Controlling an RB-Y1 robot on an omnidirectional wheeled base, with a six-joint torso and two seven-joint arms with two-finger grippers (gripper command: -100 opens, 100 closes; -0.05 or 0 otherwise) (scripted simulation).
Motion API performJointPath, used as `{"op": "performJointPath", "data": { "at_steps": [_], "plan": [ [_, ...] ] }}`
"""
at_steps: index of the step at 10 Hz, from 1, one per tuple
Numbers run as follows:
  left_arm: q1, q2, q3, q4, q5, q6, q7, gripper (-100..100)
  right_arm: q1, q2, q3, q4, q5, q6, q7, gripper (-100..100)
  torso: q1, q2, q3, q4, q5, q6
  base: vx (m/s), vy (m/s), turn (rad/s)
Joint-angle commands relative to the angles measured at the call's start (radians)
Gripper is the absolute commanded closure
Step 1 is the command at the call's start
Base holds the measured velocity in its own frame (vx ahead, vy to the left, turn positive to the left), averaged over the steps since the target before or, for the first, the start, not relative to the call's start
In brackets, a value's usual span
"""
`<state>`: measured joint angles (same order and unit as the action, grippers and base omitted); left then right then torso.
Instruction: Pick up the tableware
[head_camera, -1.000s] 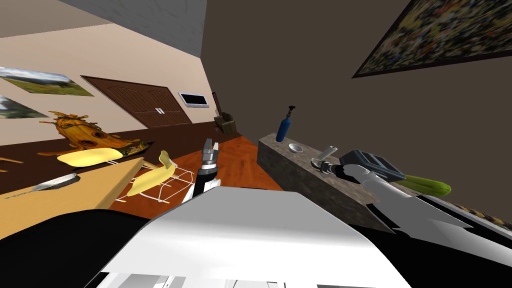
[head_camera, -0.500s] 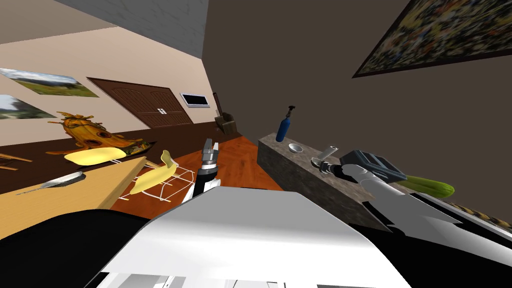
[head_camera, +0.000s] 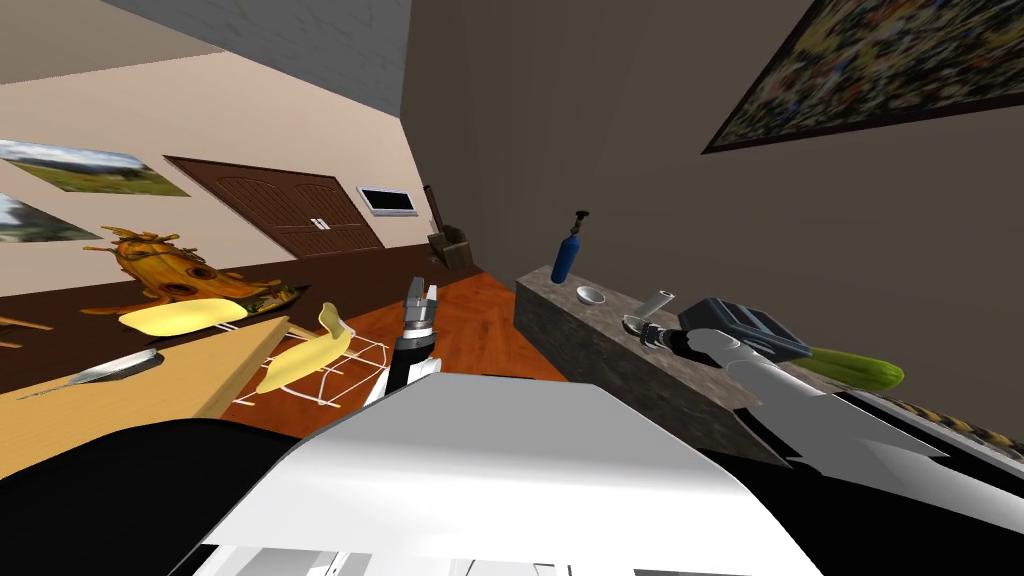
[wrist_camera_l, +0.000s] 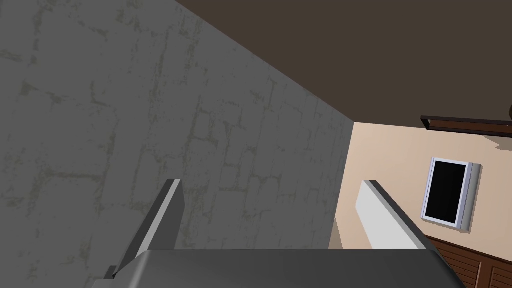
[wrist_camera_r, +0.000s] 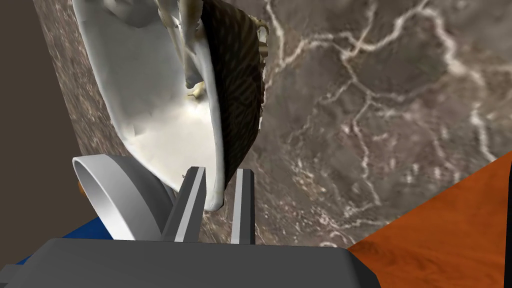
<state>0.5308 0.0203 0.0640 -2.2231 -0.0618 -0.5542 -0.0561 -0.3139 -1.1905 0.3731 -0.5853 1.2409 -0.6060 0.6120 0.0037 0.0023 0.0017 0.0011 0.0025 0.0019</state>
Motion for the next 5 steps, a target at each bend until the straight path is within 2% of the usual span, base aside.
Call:
{"op": "performJointPath", "data": {
  "at_steps": [1,4,5],
  "plan": [
    [0.0,0.0,0.0,0.0,0.0,0.0,0.0,0,0.023,-0.015,-0.01,-0.03,-0.001,-0.001,-0.01,100,0.0,0.0,0.0,0.0,0.0,0.0,0.021,0.028,-0.048],
    [0.0,0.0,0.0,0.0,0.0,0.0,0.0,0,0.085,-0.053,-0.04,-0.106,-0.004,-0.007,-0.032,100,0.001,-0.001,0.0,0.0,0.001,-0.001,0.027,0.028,-0.045],
    [0.0,0.0,0.0,0.0,0.0,0.0,0.0,0,0.074,-0.044,-0.034,-0.091,-0.004,-0.004,-0.027,100,0.001,0.0,0.0,0.001,0.001,-0.001,0.006,0.014,-0.018]
  ]
}}
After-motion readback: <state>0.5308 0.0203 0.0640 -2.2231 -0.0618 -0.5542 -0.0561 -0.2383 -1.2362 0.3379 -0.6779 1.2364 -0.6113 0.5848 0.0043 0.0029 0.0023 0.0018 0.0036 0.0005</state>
